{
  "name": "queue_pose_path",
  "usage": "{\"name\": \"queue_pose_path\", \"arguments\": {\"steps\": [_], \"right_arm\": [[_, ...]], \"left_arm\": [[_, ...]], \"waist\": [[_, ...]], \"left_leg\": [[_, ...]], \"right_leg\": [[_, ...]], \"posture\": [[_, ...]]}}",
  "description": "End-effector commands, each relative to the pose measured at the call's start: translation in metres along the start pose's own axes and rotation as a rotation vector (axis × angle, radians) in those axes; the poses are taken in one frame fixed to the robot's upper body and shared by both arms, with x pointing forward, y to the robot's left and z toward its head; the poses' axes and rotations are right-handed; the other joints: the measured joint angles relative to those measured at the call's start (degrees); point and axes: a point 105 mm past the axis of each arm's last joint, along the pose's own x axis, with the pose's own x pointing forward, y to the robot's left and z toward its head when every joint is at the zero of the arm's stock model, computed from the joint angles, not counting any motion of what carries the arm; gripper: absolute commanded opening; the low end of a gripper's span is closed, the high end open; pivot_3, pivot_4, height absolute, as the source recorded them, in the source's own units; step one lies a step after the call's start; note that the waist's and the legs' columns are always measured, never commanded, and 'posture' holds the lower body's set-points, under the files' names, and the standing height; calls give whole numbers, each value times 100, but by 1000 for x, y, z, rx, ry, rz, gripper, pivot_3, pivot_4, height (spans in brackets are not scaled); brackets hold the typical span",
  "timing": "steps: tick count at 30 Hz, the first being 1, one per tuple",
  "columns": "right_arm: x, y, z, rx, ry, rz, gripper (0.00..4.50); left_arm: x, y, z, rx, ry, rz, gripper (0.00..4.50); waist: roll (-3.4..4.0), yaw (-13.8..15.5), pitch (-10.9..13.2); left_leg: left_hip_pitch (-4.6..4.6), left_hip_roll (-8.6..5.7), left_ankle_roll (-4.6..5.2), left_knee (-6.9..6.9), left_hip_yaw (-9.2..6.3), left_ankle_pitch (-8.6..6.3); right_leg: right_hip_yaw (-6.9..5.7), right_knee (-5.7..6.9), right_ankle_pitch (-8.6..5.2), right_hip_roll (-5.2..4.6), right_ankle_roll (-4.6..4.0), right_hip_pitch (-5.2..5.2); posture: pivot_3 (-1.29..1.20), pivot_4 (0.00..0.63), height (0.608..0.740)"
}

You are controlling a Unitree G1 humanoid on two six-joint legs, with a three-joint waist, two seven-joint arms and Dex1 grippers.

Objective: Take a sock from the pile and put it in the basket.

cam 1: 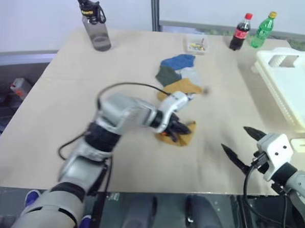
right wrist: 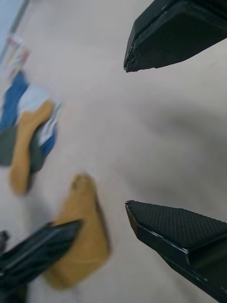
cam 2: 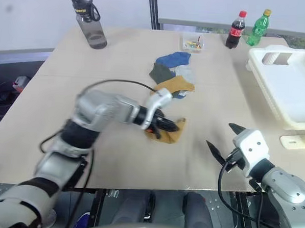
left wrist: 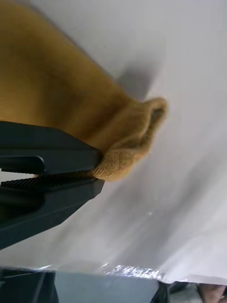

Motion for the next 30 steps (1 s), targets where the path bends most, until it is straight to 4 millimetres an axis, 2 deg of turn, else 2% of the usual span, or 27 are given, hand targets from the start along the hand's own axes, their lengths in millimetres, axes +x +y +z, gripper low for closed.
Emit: {"name": "queue_pose_path", "arguments": {"steps": [1,3,5,6,8,9,11,13,17,19,22,24,28,30], "right_arm": [[-7,-2,12,-41,-11,-48,4500],[-6,-2,12,3,-7,-96,4500],[0,-1,12,62,-15,-140,4500],[4,3,14,88,-22,-136,4500],[14,8,16,121,-30,-120,4500],[18,9,17,128,-29,-117,4500],[30,13,17,140,-25,-87,4500],[51,16,14,157,-11,-39,4500],[73,19,4,193,27,17,4500],[78,20,-3,200,54,37,4500],[82,18,-16,184,95,51,4500],[83,17,-20,177,104,55,4500],[82,16,-17,172,94,60,4500],[81,16,-15,173,89,60,4500]], "left_arm": [[16,3,16,7,-53,13,927],[12,-1,27,23,-105,-10,1796],[-2,-2,34,56,-167,-38,2634],[-10,-2,34,73,-185,-47,2634],[-33,-7,47,107,-360,-124,2634],[-41,-3,46,120,-372,-108,2634],[-58,12,41,173,-406,-9,2634],[-78,35,31,143,-440,116,2634],[-92,65,9,160,-410,317,2634],[-98,69,3,164,-415,352,2634],[-108,67,-1,188,-448,367,2634],[-109,58,-8,203,-445,289,2634],[-106,33,-26,248,-387,122,2634],[-102,31,-37,274,-342,104,2634]], "waist": [[1,8,0],[1,-5,0],[2,-34,0],[3,-65,0],[10,-97,-3],[10,-97,-3],[10,-96,-3],[5,-61,-2],[6,-73,-2],[6,-35,-2],[7,-7,-2],[7,-13,-1],[8,-58,-1],[8,-66,-1]], "left_leg": [[1,0,1,0,0,-1],[-1,0,4,2,0,-2],[-1,5,3,2,-3,-2],[1,6,3,3,0,-2],[4,11,3,2,3,-2],[5,27,2,2,5,-1],[4,27,2,2,7,-1],[3,17,1,2,0,-1],[5,5,2,4,4,-1],[0,3,2,2,-6,-1],[-7,-1,-3,2,-6,1],[-8,-4,-5,2,-1,3],[-5,-1,1,-1,-4,-1],[-4,0,2,-1,-5,-1]], "right_leg": [[-1,1,0,0,0,0],[-1,1,0,0,1,0],[-2,0,0,2,1,0],[1,1,0,2,0,0],[6,2,0,3,0,-2],[7,2,0,2,-1,-2],[8,1,0,3,-1,-3],[2,0,1,2,-1,1],[5,-1,2,-2,0,0],[-6,-1,2,-2,-1,0],[-9,-3,2,-9,0,-3],[-6,-4,2,-14,1,-3],[-9,-1,2,-12,0,-4],[-10,1,2,-11,0,-3]], "posture": [[0,150,740],[0,150,740],[0,150,740],[0,150,740],[0,150,740],[0,150,740],[0,150,740],[0,150,740],[0,150,740],[0,150,740],[0,150,740],[0,150,740],[0,150,740],[0,150,740]]}}
